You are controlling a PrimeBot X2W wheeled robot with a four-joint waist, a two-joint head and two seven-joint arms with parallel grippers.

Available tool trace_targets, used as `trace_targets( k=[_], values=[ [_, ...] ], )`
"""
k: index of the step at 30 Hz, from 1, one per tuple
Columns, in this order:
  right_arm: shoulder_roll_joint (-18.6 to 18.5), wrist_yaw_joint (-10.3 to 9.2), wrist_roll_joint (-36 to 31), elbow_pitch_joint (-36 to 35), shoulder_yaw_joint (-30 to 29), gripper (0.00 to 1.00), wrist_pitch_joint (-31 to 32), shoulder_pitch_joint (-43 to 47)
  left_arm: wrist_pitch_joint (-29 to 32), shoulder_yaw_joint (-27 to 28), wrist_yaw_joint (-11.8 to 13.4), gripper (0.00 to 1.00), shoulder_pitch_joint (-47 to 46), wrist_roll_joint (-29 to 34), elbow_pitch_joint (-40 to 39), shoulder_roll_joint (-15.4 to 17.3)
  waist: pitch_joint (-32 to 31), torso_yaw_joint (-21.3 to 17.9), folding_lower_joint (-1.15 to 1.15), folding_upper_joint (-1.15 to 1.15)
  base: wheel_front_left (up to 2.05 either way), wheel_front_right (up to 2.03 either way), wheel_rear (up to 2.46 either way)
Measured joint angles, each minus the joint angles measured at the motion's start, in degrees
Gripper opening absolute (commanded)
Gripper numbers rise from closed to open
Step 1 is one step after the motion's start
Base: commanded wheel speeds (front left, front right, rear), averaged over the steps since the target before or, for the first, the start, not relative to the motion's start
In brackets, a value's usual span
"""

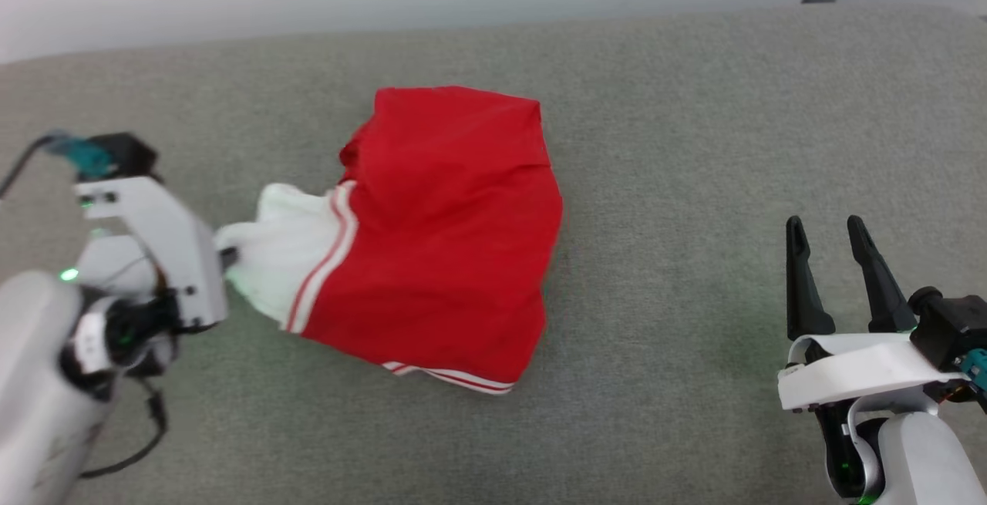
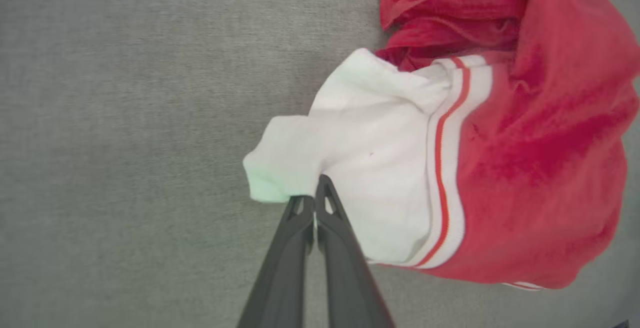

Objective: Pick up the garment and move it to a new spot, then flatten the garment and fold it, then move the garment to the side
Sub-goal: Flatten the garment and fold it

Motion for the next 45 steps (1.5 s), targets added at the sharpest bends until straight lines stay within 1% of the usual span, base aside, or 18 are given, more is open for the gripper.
trace_targets(
  k=[5,9,14,18,21,27,28,29,30,34,39,41,45],
  values=[
    [0.0,0.0,0.0,0.5,0.0,1.0,0.0,0.7,-1.2,3.6,3.1,0.0,4.9,-0.9,-4.0,4.5,-1.1,1.4,0.0,0.0,0.0,0.0,0.0],
    [0.0,0.0,0.0,0.9,0.1,1.0,0.0,0.8,-2.4,5.9,5.2,0.0,9.7,-1.3,-5.7,8.0,-1.7,2.5,0.0,0.0,0.0,0.0,0.0],
    [0.0,0.0,0.1,1.2,0.2,1.0,0.0,0.8,-5.0,7.8,6.3,0.0,14.4,-0.8,-4.8,11.3,-2.2,3.7,0.0,0.0,0.0,0.0,0.0],
    [0.0,0.0,0.1,1.4,0.6,1.0,0.0,0.8,-6.6,8.4,5.9,0.0,16.7,-1.3,-1.9,11.3,-2.5,4.2,0.0,0.0,0.0,0.0,0.0],
    [0.0,0.0,0.2,1.8,1.1,1.0,0.0,0.7,-7.4,7.7,4.8,0.0,17.3,-1.2,0.8,10.7,-2.7,4.3,0.0,0.0,0.0,0.0,0.0],
    [0.0,0.0,0.2,2.4,2.0,1.0,0.0,0.8,-9.7,6.6,1.7,0.0,16.5,-1.4,5.7,7.1,-3.4,4.6,0.0,0.0,0.0,0.0,0.0],
    [0.0,0.0,0.2,2.5,2.1,1.0,0.0,0.9,-9.9,6.4,1.3,0.31,16.1,-1.3,6.2,6.8,-3.6,4.7,0.0,0.0,0.0,0.0,0.0],
    [-0.1,0.0,0.2,2.6,2.2,1.0,0.0,1.0,-10.3,6.2,0.8,0.73,15.7,-1.3,6.7,6.6,-3.8,4.8,0.0,0.0,0.0,0.0,0.0],
    [-0.2,0.0,0.2,2.7,2.4,1.0,0.0,1.2,-10.6,6.1,0.5,1.0,15.4,-1.3,7.0,6.3,-4.1,4.9,0.0,0.0,0.0,0.0,0.0],
    [-0.9,0.0,0.3,3.4,3.7,1.0,0.0,1.6,-11.4,5.7,-0.7,1.0,14.7,-1.1,7.0,5.8,-5.2,5.7,0.0,0.0,0.0,0.0,0.0],
    [-2.0,0.0,1.2,4.8,5.7,1.0,0.0,2.3,-13.4,5.7,-1.1,1.0,14.8,-0.3,3.9,5.8,-6.8,7.4,0.0,0.0,0.0,0.0,0.0],
    [-2.3,0.0,1.6,5.5,6.8,1.0,0.0,2.4,-15.4,6.0,-1.2,1.0,15.3,0.3,1.9,5.9,-7.5,8.4,0.0,0.0,0.0,0.0,0.0],
    [-3.1,0.0,2.9,7.2,9.1,1.0,0.0,2.4,-21.7,7.4,-1.4,1.0,17.1,1.7,-2.6,5.9,-8.8,10.5,0.0,0.0,0.0,0.0,0.0]
  ],
)
